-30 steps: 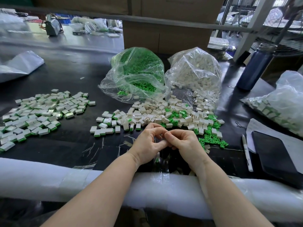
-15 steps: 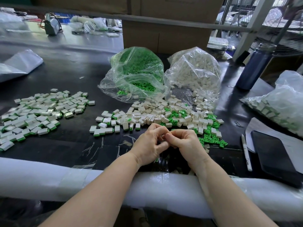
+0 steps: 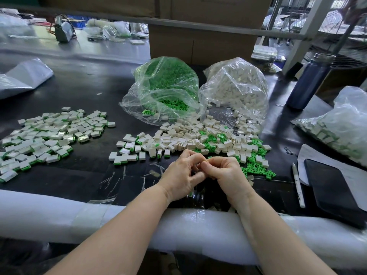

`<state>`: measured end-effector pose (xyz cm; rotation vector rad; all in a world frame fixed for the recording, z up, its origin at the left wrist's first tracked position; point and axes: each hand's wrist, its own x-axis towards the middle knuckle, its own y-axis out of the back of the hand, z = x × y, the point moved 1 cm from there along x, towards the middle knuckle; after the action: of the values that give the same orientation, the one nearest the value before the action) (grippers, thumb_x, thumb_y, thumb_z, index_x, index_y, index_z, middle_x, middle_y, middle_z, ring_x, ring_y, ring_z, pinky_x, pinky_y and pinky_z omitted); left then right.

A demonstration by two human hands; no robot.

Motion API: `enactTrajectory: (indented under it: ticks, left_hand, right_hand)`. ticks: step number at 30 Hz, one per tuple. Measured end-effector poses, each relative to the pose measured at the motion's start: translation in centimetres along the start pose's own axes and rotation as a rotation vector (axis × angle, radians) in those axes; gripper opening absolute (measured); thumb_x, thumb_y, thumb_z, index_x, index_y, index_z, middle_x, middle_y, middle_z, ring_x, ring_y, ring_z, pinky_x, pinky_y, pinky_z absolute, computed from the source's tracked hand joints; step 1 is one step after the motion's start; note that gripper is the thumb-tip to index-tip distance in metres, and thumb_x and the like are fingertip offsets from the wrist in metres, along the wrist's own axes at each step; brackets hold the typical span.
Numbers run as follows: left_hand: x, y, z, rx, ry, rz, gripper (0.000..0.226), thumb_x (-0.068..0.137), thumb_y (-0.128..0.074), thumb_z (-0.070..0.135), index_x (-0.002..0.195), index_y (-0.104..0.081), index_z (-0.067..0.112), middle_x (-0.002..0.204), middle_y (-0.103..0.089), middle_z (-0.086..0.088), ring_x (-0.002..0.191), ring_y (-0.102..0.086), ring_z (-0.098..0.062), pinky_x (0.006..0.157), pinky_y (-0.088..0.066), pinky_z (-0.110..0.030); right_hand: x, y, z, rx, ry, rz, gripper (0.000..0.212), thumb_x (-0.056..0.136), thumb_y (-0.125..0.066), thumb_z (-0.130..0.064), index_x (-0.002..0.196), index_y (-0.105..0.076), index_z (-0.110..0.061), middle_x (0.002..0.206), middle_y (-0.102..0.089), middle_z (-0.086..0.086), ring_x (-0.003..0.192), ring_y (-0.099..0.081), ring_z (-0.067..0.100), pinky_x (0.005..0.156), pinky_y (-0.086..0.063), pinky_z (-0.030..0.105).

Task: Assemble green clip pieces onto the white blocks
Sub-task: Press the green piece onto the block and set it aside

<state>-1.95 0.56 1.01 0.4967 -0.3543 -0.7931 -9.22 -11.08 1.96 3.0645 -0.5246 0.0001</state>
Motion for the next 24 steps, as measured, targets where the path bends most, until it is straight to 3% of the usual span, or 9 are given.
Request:
enactTrajectory:
  ticks: [14,24]
  left_hand:
    - [0.04,-0.07,-0.22,-0.012,-0.005,0.000,0.019,0.071,-0.051,0.038,0.073,-0.050,0.056,0.098,-0.045,0.014,0.086,-0.053,-0.014,0.087,-0.047,-0.044]
    - [0.06,0.03,-0.11,-0.015,0.001,0.010,0.018,0.072,-0.051,0.033,0.074,-0.049,0.050,0.098,-0.045,0.013,0.085,-0.053,-0.014,0.087,-0.047,-0.043]
  right_hand:
    - [0.19,0.07,0.31,0.036,-0.023,-0.009,0.023,0.084,-0.064,-0.004,0.065,-0.073,-0.012,0.059,-0.065,0.008,0.055,-0.060,0.016,0.054,-0.049,0.026]
    - [0.13,0.12,0.43,0.021,-0.003,-0.040,0.016,0.086,-0.064,-0.010,0.074,-0.074,-0.011,0.066,-0.067,0.010,0.064,-0.062,0.021,0.063,-0.050,0.031]
